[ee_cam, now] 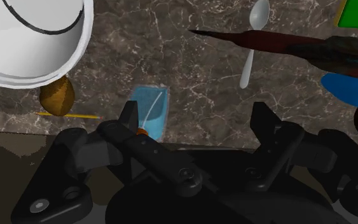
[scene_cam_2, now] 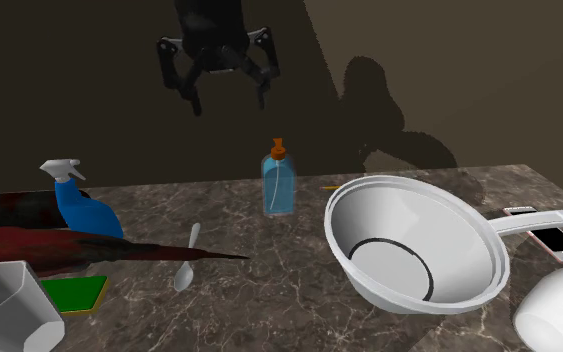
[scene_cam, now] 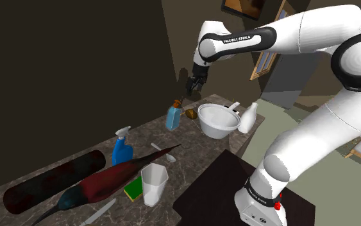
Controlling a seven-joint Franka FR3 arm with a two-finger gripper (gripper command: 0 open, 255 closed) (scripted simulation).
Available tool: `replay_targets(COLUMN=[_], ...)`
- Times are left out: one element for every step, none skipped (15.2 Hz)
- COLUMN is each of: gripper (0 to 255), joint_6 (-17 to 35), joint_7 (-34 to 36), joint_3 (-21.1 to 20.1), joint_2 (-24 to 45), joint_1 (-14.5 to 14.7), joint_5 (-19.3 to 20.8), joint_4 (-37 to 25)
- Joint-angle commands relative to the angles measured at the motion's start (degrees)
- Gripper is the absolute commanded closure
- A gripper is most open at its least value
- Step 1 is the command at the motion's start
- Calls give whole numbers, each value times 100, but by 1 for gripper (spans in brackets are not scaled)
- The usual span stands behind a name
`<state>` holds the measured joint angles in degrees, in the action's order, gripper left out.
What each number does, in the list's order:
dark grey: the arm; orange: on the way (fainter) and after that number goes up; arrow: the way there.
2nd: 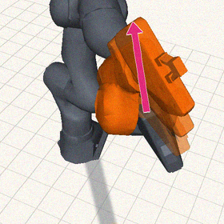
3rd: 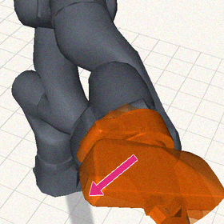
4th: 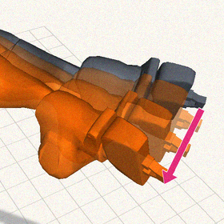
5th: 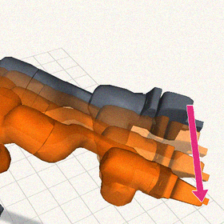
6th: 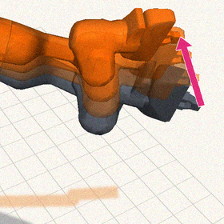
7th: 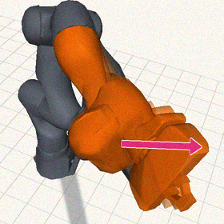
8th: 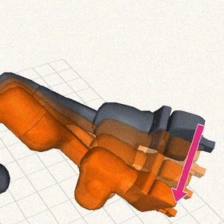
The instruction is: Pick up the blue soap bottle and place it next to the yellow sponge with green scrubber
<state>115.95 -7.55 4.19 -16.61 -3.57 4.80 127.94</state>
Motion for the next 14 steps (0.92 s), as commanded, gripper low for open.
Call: replay_targets(gripper=[0,0,0,0,0,0,0,0,0,0,0,0,0,0], joint_6=[165,239,307,368,422,470,510,543,569,587,599,602,599,588], joint_7=[-97,-145,-195,-246,-298,-350,-403,-455,-507,-558,-608,-656,-702,-745], joint_3=[82,118,152,184,212,237,259,278,294,306,315,322,326,326], joint_2=[483,705,929,1153,1379,1605,1832,2060,2289,2520,2751,2983,3218,3454], joint_1=[-24,-37,-50,-65,-82,-101,-122,-145,-170,-199,-229,-261,-295,-332], joint_5=[-56,-91,-129,-171,-216,-264,-315,-367,-421,-476,-531,-585,-640,-692], joint_4=[-279,-407,-542,-683,-832,-989,-1152,-1323,-1502,-1688,-1882,-2085,-2297,-2518])
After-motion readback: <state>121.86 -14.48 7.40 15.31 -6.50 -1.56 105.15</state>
